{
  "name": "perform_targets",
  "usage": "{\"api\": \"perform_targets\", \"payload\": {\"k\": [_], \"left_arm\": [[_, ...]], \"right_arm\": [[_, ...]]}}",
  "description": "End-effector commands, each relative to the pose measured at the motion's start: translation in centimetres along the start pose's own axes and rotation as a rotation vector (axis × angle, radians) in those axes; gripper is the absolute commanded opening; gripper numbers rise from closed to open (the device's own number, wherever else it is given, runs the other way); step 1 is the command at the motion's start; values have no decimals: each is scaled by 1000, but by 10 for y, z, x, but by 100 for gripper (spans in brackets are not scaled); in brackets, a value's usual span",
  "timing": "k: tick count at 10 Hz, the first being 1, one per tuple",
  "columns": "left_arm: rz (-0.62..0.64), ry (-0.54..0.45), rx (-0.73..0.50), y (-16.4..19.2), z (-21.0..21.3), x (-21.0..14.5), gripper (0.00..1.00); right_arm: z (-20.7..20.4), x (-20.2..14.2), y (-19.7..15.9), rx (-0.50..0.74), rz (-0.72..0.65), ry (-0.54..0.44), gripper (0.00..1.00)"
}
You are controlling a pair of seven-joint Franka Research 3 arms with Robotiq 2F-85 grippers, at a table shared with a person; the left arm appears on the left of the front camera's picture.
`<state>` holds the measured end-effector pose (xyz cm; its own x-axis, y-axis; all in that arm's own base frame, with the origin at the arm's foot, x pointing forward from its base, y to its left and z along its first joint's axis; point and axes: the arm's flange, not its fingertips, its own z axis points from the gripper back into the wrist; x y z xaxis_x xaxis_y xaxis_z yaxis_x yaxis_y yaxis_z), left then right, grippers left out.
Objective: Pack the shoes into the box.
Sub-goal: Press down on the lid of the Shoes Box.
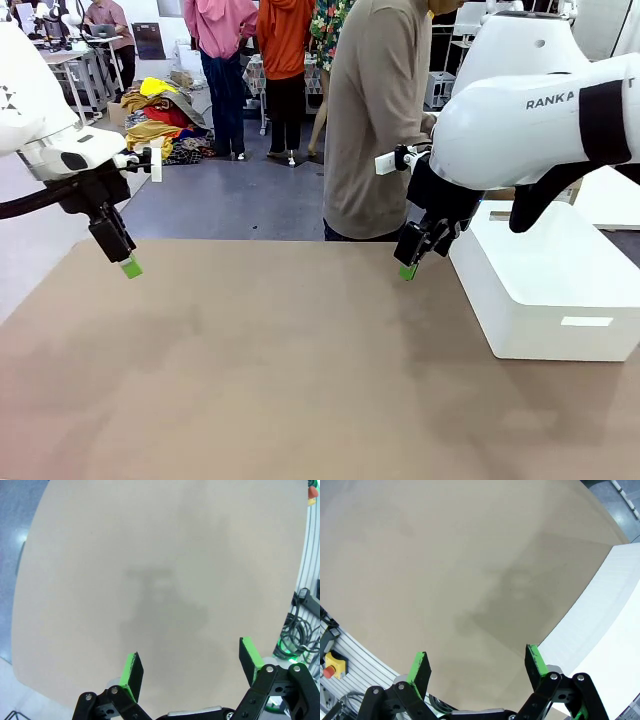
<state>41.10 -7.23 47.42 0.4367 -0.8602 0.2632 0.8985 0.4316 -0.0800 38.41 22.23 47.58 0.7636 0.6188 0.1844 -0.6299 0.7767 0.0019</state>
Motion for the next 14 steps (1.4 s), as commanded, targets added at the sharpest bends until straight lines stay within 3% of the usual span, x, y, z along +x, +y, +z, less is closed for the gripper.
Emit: {"api": "perform_targets", "payload": {"k": [1,14], "left_arm": [[19,-14,-10,-1,1,0,100],[19,-14,-10,-1,1,0,100]], "right_arm": [[2,1,1,2,2,3,100],[2,1,1,2,2,3,100]]}}
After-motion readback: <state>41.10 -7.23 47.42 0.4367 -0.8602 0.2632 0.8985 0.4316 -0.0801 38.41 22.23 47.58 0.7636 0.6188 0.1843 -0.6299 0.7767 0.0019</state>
